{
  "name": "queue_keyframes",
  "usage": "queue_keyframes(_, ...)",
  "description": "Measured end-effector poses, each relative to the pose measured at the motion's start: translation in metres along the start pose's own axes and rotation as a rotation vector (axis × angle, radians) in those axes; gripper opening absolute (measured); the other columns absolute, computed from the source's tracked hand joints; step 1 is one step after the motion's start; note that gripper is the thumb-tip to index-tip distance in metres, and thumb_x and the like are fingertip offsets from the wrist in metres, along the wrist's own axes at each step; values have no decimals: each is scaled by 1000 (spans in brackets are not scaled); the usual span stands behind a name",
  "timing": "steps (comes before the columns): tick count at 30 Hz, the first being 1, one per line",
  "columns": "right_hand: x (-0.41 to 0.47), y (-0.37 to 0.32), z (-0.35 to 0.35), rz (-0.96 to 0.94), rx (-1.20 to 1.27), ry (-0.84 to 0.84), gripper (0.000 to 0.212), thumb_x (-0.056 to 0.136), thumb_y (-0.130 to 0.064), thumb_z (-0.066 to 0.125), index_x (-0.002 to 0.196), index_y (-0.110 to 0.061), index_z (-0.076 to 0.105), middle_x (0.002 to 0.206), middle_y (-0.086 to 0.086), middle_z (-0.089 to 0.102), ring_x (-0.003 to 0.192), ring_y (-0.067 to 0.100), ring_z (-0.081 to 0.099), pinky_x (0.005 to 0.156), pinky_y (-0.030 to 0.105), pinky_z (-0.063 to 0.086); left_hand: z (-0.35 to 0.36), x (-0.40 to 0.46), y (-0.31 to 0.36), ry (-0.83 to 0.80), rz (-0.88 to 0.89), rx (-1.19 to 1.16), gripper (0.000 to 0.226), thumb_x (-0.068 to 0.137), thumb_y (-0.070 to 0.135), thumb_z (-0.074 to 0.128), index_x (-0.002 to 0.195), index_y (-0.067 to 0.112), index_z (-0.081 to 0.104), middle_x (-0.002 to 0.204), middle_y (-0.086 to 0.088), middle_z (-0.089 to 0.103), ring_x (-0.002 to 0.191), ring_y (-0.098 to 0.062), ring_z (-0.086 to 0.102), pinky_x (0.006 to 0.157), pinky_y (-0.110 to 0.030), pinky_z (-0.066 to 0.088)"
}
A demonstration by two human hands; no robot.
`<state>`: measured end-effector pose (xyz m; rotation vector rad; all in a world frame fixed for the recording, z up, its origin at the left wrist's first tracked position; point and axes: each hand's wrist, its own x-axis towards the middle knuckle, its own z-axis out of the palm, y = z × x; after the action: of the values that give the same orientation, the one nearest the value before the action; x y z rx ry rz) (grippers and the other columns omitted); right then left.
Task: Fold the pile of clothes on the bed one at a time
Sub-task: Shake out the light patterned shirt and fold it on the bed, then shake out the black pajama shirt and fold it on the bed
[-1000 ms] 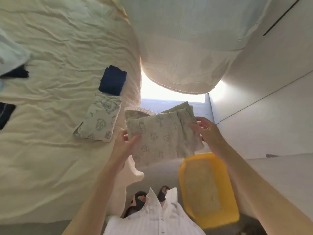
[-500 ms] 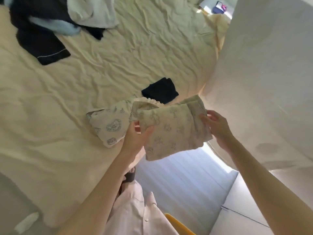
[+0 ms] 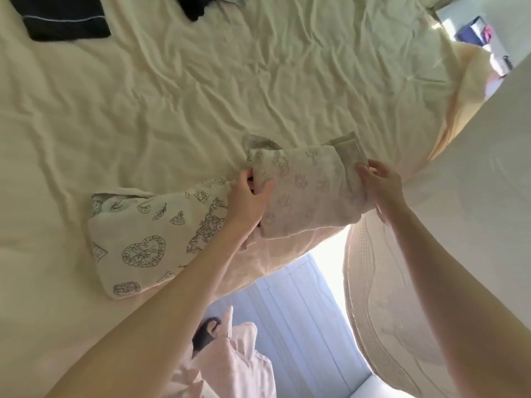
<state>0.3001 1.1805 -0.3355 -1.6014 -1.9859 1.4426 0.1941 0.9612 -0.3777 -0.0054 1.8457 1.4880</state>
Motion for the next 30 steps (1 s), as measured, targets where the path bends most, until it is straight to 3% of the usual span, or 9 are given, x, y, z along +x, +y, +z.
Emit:
queue_keyframes(6,39,32,27,32,-9,-85,14,91,-18,62,103,-13,66,80,-5,66,65,2,62,54,13,48,9,25,-31,144,11,129,32,88,30,62,113,14,50,100,2,61,94,-17,60,81,-33,51)
queue_keyframes(12,49,25,29,-4,132,-41,12,87,-16,66,99,-13,70,76,-8,69,66,-1,64,59,13,49,13,18,-19,284,213,101,23,86,35,65,95,30,44,80,10,60,70,1,57,61,-14,45)
queue_keyframes(16,49,28,32,-25,51,-66,9,91,-17,61,96,-16,68,74,-12,69,66,0,62,57,14,48,13,20,-13,283,136,234,21,91,32,58,100,21,42,87,5,58,78,-15,59,69,-32,50)
queue_keyframes(18,50,33,39,10,-82,-94,24,94,-22,55,114,-11,63,101,3,68,85,9,61,71,19,51,11,23,-13,252,68,336,23,94,29,53,106,14,40,97,-1,56,86,-23,59,75,-41,51)
queue_keyframes(20,46,35,43,-26,-184,5,38,97,-27,50,131,-10,52,127,8,56,112,18,55,96,31,46,11,16,-10,287,136,438,31,94,27,52,117,9,40,112,-8,51,93,-25,56,77,-45,51)
queue_keyframes(22,30,36,43,-308,-353,146,41,97,-25,49,135,-9,48,136,10,48,126,23,45,107,33,35,12,6,-10,320,329,637,45,90,22,57,129,8,39,128,-16,41,112,-31,49,88,-46,49)
queue_keyframes(24,11,41,45,-680,-584,143,41,95,-22,51,133,-6,51,138,16,47,131,30,41,110,41,30,16,0,-11,204,531,903,59,89,27,58,140,12,34,149,-22,24,136,-40,26,106,-52,35)
queue_keyframes(26,2,50,46,-878,-773,-20,44,95,-26,48,136,-10,50,144,16,43,136,31,35,113,50,22,19,2,-16,-18,562,1141,64,94,39,46,149,22,19,157,-14,-7,144,-37,-4,115,-56,13)
queue_keyframes(30,4,57,51,-723,-922,-347,49,100,-33,42,146,-20,34,154,6,29,144,22,21,115,50,18,20,12,-31,-171,406,1357,63,98,53,22,149,31,-8,152,-3,-28,142,-28,-23,116,-50,-5)
